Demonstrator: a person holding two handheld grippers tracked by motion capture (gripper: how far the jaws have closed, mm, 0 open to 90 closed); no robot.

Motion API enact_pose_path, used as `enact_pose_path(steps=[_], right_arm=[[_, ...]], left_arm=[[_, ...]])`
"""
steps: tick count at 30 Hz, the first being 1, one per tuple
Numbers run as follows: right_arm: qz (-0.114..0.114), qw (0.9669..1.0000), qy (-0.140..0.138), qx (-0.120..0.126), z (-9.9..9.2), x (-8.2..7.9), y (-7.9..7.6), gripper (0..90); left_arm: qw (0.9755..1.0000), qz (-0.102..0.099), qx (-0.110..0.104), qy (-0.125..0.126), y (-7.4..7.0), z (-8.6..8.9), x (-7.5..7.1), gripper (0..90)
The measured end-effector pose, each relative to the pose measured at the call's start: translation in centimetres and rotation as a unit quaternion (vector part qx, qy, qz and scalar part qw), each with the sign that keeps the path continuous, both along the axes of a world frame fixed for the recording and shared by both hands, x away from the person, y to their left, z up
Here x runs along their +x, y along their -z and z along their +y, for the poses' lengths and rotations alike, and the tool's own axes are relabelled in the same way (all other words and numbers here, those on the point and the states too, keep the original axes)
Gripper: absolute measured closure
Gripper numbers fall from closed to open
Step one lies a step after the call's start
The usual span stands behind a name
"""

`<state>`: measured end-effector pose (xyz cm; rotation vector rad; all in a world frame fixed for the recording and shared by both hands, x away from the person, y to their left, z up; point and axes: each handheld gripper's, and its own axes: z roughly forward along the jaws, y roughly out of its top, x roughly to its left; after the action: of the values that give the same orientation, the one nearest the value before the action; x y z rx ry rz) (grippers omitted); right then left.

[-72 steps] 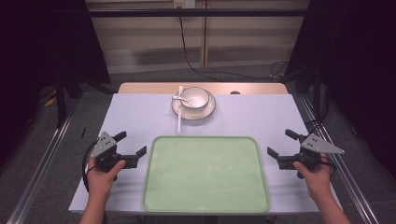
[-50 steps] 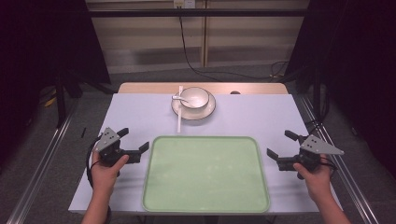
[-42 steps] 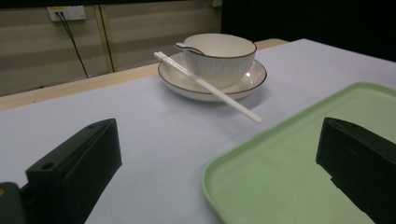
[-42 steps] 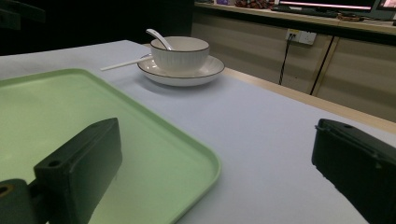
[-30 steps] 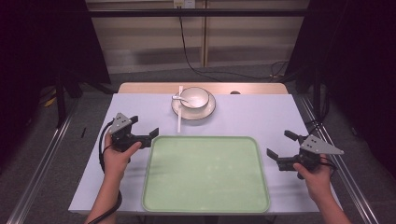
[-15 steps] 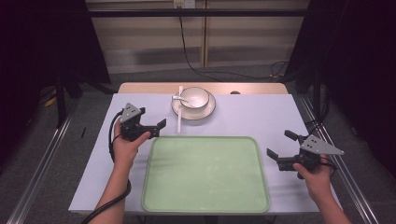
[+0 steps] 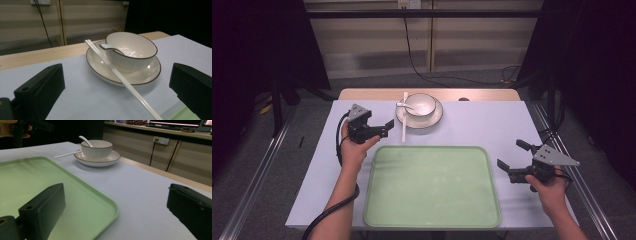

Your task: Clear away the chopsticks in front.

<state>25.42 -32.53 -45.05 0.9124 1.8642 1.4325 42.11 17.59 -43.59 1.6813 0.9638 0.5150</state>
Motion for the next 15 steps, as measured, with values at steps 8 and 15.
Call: enact_pose_path(steps=[8,15], right_arm=[[0.001,1.0000,-0.004,-0.003,0.0,0.0,0.0,1.4],[-0.001,1.0000,-0.003,-0.002,0.0,0.0,0.0,1.6]], left_arm=[[0.9999,0.010,0.006,-0.005,0.3,-0.8,1.3,0.0],[0.9995,0.016,0.017,-0.020,0.2,-1.7,2.3,0.1]])
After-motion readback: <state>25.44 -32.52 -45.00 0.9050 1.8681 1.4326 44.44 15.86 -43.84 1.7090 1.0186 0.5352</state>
